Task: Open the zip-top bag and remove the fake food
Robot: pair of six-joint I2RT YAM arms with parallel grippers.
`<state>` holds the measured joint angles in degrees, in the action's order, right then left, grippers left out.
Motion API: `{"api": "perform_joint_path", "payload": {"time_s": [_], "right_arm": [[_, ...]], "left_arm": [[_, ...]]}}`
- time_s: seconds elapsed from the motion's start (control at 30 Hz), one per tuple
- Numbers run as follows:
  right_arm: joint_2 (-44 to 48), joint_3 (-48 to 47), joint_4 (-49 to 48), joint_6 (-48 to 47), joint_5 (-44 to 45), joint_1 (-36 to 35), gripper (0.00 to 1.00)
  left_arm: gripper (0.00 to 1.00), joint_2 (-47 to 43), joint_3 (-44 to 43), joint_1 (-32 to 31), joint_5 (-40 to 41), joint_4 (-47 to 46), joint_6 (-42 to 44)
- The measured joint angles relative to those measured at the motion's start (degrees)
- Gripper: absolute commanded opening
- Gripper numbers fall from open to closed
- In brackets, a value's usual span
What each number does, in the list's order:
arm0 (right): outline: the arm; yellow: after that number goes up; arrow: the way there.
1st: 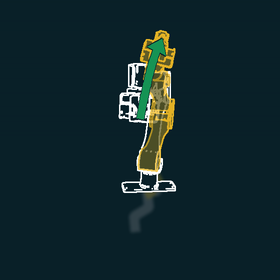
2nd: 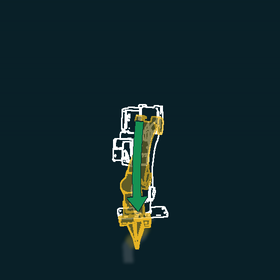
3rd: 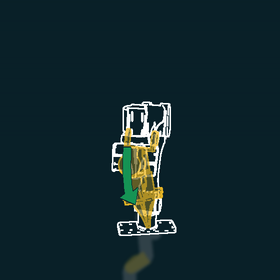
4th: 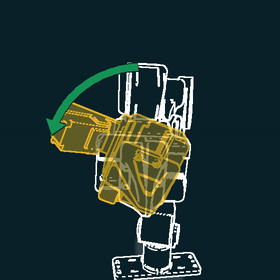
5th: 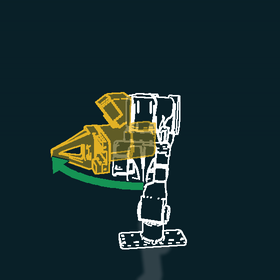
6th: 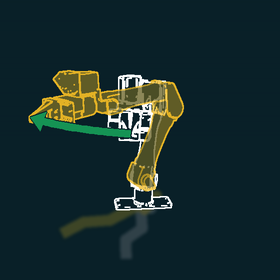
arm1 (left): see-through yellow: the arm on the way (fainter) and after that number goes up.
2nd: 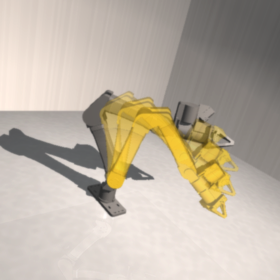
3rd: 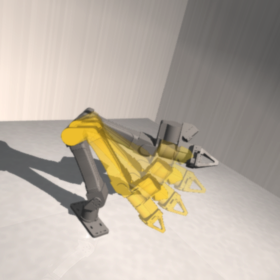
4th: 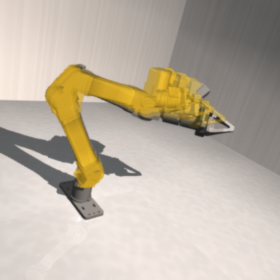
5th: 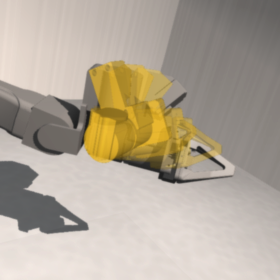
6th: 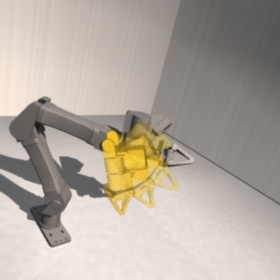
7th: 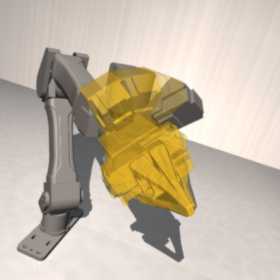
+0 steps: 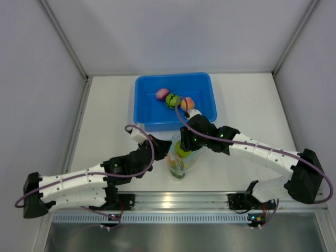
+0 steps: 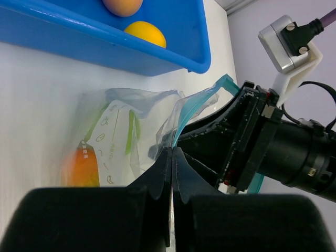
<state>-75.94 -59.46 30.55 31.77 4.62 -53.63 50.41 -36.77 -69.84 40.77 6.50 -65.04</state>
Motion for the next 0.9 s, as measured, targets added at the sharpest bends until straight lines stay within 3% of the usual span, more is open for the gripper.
{"api": "perform_joint_path", "payload": {"time_s": [0.47, 0.9], "right_arm": [[-2.1, 6.34, -15.34, 5.35, 8.94, -1.9, 0.52], [-11.93, 6.6, -19.02, 5.09, 13.6, -2.95, 0.74]], "left_arm": [[0.0, -0.07, -0.94, 0.0, -0.46, -0.09, -0.02], [0.0, -1.18, -0.92, 0.07, -0.44, -0.02, 0.04]]}}
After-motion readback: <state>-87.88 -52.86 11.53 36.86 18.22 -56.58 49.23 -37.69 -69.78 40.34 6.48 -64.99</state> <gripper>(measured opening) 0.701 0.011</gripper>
